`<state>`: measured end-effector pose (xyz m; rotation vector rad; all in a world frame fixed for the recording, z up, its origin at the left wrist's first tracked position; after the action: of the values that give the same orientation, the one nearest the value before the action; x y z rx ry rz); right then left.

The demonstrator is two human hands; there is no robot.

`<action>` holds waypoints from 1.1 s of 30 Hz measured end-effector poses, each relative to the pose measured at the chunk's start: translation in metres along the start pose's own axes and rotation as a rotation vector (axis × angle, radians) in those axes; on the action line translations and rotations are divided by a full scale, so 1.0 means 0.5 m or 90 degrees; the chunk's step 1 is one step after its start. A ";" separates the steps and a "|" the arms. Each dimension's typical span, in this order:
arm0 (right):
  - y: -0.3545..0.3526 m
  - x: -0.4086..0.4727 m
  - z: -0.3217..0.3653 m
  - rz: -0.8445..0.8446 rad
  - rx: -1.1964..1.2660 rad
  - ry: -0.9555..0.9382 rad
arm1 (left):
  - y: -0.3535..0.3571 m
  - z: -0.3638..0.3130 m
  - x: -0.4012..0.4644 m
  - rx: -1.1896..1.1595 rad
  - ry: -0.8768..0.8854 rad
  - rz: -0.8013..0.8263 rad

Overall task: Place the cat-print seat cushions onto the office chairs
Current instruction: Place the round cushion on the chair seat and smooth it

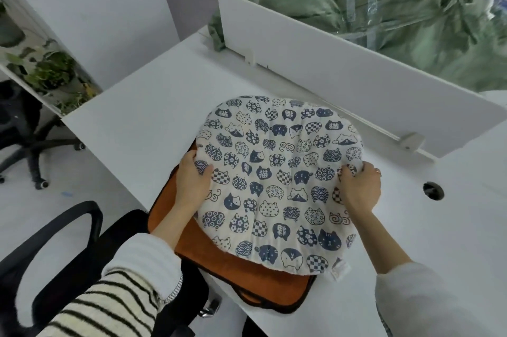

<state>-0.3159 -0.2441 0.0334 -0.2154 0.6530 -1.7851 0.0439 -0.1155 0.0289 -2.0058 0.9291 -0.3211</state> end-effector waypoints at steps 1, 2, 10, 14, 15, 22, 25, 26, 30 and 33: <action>-0.003 -0.015 0.018 -0.005 0.024 -0.012 | -0.010 -0.003 -0.007 -0.019 0.001 -0.009; -0.002 -0.031 0.038 -0.004 0.050 -0.024 | -0.020 -0.008 -0.014 -0.035 0.000 -0.018; 0.109 -0.235 0.226 0.109 0.142 -0.189 | -0.255 0.146 -0.064 -0.166 -0.081 -0.133; 0.233 -0.421 0.291 0.238 0.168 -0.241 | -0.404 0.345 -0.099 -0.121 -0.128 -0.231; 0.267 -0.472 0.295 0.266 0.168 -0.246 | -0.431 0.394 -0.109 -0.098 -0.134 -0.245; 0.477 -0.794 0.234 0.440 0.099 -0.216 | -0.515 0.641 -0.184 0.055 -0.156 -0.241; 0.545 -0.870 0.184 0.488 0.064 -0.187 | -0.496 0.724 -0.213 0.093 -0.169 -0.204; 0.565 -0.880 0.162 0.494 0.047 -0.175 | -0.485 0.747 -0.221 0.096 -0.171 -0.194; 0.629 -0.869 0.061 0.490 -0.008 -0.093 | -0.412 0.846 -0.257 0.100 -0.236 -0.145; 0.665 -0.839 -0.015 0.474 -0.039 -0.030 | -0.358 0.900 -0.268 0.153 -0.285 -0.115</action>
<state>0.0894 0.0887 -0.0736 -0.0406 0.6452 -1.0439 0.2811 0.3158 -0.0731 -1.8338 0.4094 -0.0698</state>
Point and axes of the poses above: each hand's wrist, its own x-axis towards the middle knuckle, its own y-axis out of the palm, z = x × y, the point moved 8 cm from there along x, towards the middle knuckle, and after that the axes turned 14 degrees about x, right-handed, at the moved point
